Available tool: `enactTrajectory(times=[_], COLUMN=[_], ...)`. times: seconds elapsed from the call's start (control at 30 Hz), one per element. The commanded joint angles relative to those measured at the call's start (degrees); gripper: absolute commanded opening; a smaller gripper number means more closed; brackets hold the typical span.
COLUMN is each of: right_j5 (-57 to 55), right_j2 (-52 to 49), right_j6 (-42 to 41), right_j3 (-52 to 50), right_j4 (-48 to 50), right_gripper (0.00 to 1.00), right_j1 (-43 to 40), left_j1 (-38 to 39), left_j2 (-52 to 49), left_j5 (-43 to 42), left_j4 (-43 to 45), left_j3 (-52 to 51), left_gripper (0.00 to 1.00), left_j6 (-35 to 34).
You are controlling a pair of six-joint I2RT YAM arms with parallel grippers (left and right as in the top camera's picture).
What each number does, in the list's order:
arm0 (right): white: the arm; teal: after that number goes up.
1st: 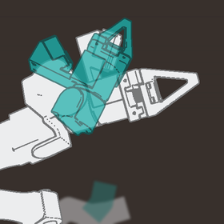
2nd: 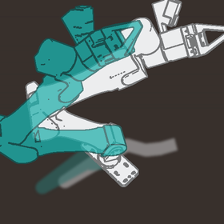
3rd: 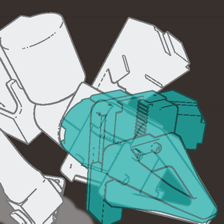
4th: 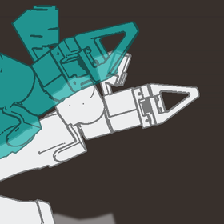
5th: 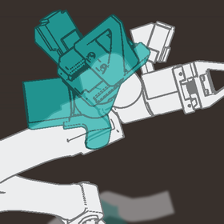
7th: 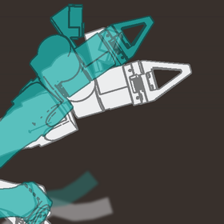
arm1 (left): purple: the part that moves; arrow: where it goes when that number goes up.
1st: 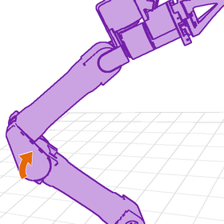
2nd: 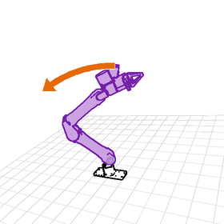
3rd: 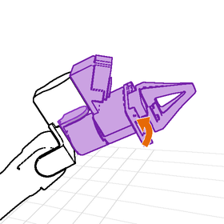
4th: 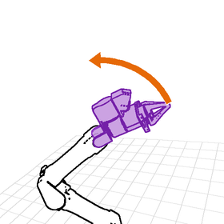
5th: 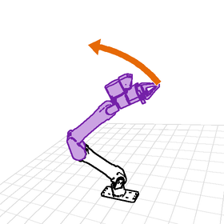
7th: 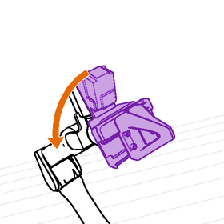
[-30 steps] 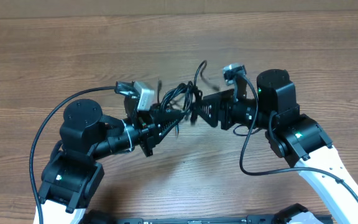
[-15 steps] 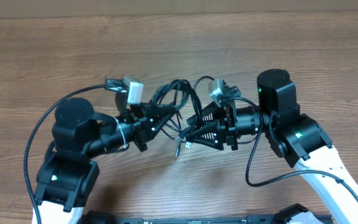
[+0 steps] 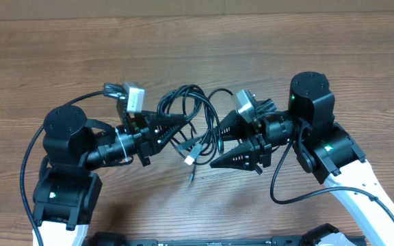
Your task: Untangle cables
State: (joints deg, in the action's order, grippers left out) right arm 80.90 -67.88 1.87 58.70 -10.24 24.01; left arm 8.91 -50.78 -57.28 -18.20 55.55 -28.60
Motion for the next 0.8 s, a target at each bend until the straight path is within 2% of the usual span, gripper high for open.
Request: enactTrajectory(times=[0.0, 0.3, 0.37, 0.43, 0.77], right_j5=[1.7, 3.6, 5.4, 6.3, 6.4], right_j2=[0.2, 0.2, 0.2, 0.2, 0.2], right_j6=[-3.2, -3.6, -3.6, -3.6, -3.6], right_j3=[0.5, 0.5, 0.5, 0.5, 0.5], right_j4=[1.0, 1.2, 1.2, 1.2, 6.3], right_gripper=[0.53, 0.53, 0.59, 0.59, 0.69], right_j1=[0.0, 0.0, 0.0, 0.0, 0.0], left_j1=[0.7, 0.8, 0.8, 0.8, 2.8], left_j2=[0.2, -1.0, -1.0, -1.0, -2.0], left_j5=[-1.8, 1.8, 4.5, 5.9, 5.8], left_j4=[0.1, -0.2, -0.1, -0.2, -0.6], left_j3=[0.8, 0.8, 0.8, 0.8, 0.8], left_gripper=[0.04, 0.04, 0.04, 0.04, 0.04], left_j6=[-0.2, -0.4, -1.1, -1.0, -1.1])
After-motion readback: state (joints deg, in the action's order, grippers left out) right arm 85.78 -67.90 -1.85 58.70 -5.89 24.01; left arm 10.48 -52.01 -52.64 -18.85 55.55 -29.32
